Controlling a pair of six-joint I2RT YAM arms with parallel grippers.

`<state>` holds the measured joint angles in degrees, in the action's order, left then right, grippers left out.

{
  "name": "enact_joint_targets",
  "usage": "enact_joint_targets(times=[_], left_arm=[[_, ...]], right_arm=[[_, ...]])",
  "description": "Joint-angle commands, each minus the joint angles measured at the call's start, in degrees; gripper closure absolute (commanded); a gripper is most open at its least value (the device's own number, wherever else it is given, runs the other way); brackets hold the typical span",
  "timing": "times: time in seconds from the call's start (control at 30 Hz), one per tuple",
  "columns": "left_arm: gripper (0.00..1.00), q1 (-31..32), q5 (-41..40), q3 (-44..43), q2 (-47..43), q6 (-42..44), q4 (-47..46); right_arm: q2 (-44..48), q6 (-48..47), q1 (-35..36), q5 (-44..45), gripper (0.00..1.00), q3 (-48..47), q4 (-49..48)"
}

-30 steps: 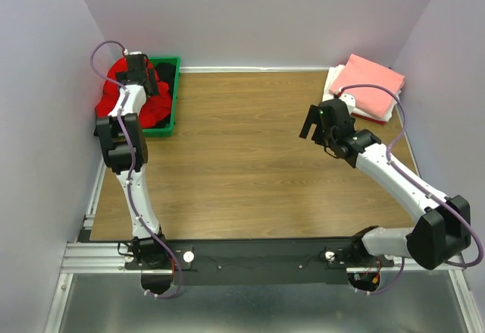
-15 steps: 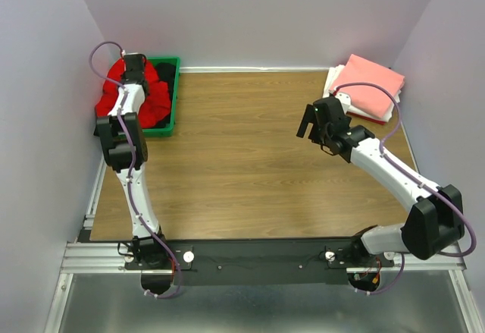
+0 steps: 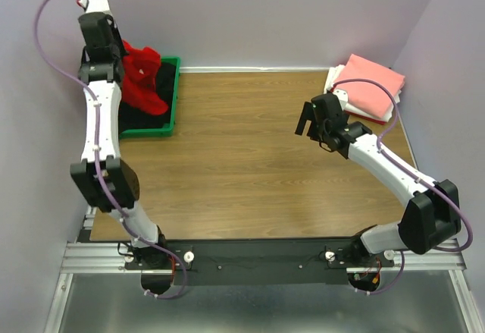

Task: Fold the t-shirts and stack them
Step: Grab the tshirt from the pile, then move the tshirt to the center of the board

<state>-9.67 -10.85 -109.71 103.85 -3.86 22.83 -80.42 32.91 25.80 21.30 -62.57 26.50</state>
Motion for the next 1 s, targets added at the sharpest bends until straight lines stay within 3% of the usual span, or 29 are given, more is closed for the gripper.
enact_joint_targets(times=[0.0, 0.23, 0.4, 0.6, 0.7, 0.73, 0.77, 0.83, 0.97], left_arm=[[1.0, 1.0, 12.9, -0.7, -8.9, 0.9, -2.4], [1.0, 9.4, 32.9, -3.0, -15.8, -0.9, -4.8], [1.0, 17.7, 37.4, -4.2, -17.3, -8.4, -10.5], [1.0, 20.7, 39.3, 2.5, -14.3, -13.6, -14.0], [0.81, 21.7, 39.1, 8.2, -9.1, -14.9, -14.7], [0.67, 22.1, 39.2, 9.4, -7.3, -15.0, -14.9], [0.4, 22.9, 37.2, 10.7, -5.2, -15.6, -14.7], [0.23, 23.3, 35.1, 11.4, 2.2, -17.1, -13.5], [0.22, 24.3, 30.1, 13.2, 10.3, -17.4, -8.9]], right_arm=[[-0.4, -1.2, -0.2, 1.2, 0.0, -2.1, -0.9], [0.4, -2.7, -0.2, 2.3, 0.0, -2.7, -1.0], [2.2, -2.7, -0.3, 3.2, 0.0, -2.0, -1.0], [5.1, -1.4, -0.2, 4.1, 0.0, 0.7, -0.9], [6.9, -0.9, -0.2, 3.5, 0.0, 2.1, -0.9], [7.3, -0.7, -0.2, 3.1, 0.0, 3.0, -0.9], [7.7, -0.6, -0.1, 2.3, 0.0, 3.5, -0.9], [8.5, -0.2, -0.2, 0.6, 0.0, 4.9, -0.9], [9.1, -0.4, -0.3, -3.8, 0.0, 6.9, -0.9]])
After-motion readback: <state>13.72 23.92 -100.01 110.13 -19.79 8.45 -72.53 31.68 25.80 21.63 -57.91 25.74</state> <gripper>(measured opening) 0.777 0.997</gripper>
